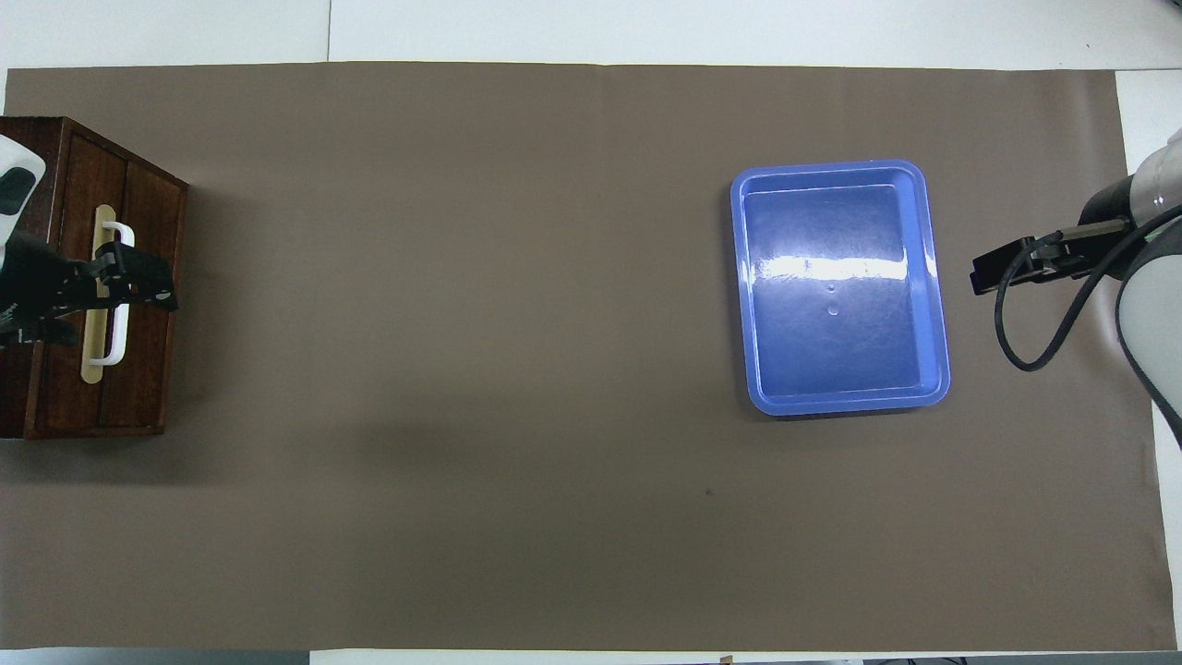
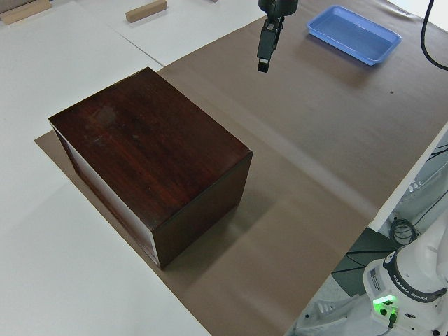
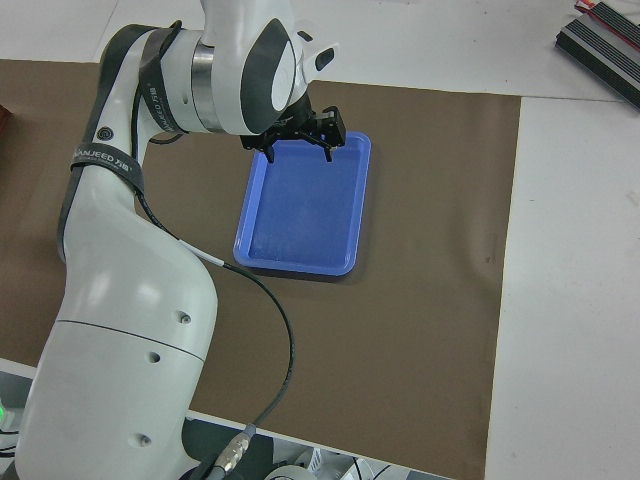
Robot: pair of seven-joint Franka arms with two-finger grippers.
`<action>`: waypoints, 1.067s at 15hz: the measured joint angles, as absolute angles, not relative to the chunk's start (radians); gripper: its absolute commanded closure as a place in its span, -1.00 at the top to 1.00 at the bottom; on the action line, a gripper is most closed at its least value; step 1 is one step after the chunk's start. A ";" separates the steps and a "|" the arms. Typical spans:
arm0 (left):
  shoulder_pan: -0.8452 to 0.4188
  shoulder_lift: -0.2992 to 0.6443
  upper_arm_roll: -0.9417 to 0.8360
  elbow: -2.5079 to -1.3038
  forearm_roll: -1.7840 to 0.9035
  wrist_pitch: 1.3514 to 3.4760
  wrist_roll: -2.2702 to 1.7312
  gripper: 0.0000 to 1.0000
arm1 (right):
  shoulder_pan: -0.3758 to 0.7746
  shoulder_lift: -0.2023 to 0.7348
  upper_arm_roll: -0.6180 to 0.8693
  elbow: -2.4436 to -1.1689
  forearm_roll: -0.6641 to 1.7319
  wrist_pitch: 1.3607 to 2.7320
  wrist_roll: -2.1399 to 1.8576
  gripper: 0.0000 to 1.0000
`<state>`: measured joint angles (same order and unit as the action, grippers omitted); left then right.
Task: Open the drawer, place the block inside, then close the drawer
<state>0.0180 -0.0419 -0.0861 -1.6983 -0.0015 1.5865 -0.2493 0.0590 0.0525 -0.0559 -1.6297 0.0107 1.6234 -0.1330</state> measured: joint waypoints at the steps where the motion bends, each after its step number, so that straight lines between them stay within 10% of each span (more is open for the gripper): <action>1: 0.018 -0.036 -0.083 -1.685 -0.005 1.578 -0.206 1.00 | 0.059 0.053 -0.056 -1.630 0.011 1.623 -0.133 1.00; 16: 0.017 0.010 -0.106 -1.616 -0.005 1.550 0.000 1.00 | 0.059 0.052 -0.056 -1.630 0.011 1.623 -0.133 1.00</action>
